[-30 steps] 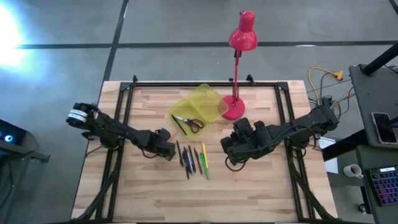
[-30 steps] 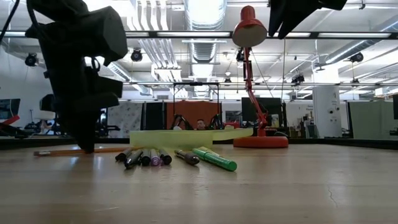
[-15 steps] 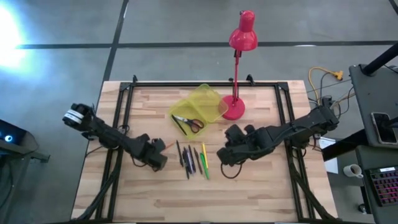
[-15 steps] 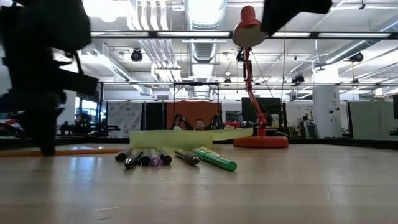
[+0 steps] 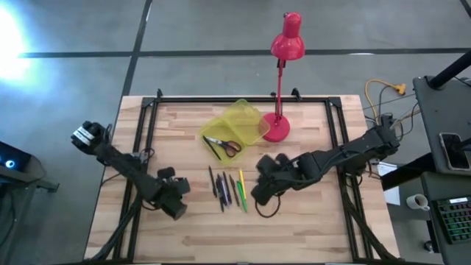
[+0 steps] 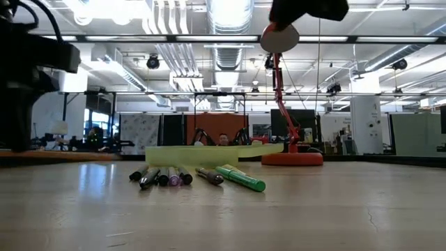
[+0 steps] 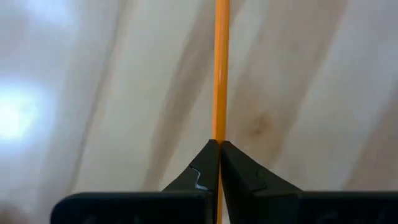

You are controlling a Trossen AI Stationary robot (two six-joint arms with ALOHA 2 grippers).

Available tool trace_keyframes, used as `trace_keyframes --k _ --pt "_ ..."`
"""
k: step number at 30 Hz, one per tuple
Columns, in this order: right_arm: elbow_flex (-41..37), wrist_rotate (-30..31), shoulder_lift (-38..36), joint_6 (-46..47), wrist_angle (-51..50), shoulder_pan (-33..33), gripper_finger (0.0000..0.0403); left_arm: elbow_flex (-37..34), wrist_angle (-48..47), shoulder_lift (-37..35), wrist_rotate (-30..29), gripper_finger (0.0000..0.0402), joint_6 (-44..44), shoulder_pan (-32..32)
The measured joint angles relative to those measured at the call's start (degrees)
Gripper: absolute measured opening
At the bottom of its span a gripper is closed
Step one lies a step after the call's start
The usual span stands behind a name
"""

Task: Pick & place school supplies into a supply box
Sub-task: Put the orange pencil into the yellow supply box

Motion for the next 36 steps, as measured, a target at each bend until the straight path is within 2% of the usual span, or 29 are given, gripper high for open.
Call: trace_keyframes --k 3,7,13,17,21,29,36 --pt "0.0 -5.1 2.0 -3.8 8.7 -0.1 0.0070 0.6 1.8 0.0 -0.5 0.0004 1.7 -1.0" --pt "0.0 -7.6 5.6 -6.0 19.3 -0.1 0.0062 1.4 2.3 -0.1 -1.1 0.0003 1.7 -1.4" --pt "-0.1 -11.6 10.7 -3.8 26.0 -0.2 0.0058 1.5 2.6 -0.1 -1.3 0.0001 1.6 -1.7" --pt "-0.1 -18.7 15.3 -4.5 33.5 -0.9 0.0063 1.1 3.1 -0.1 -1.0 0.0001 0.8 -1.8" --pt "-0.1 -25.2 18.4 -9.1 42.2 -3.1 0.0059 0.3 3.3 -0.1 -0.4 0.0000 -2.1 -2.4" --pt "0.1 -21.5 20.0 -18.0 41.6 -8.7 0.0040 -1.7 3.7 -0.1 0.7 0.0000 -14.6 -6.8" --pt "1.8 -20.3 20.0 -26.4 39.7 -10.5 0.0033 -5.6 3.7 -0.1 -2.2 0.0000 -27.2 -9.9"
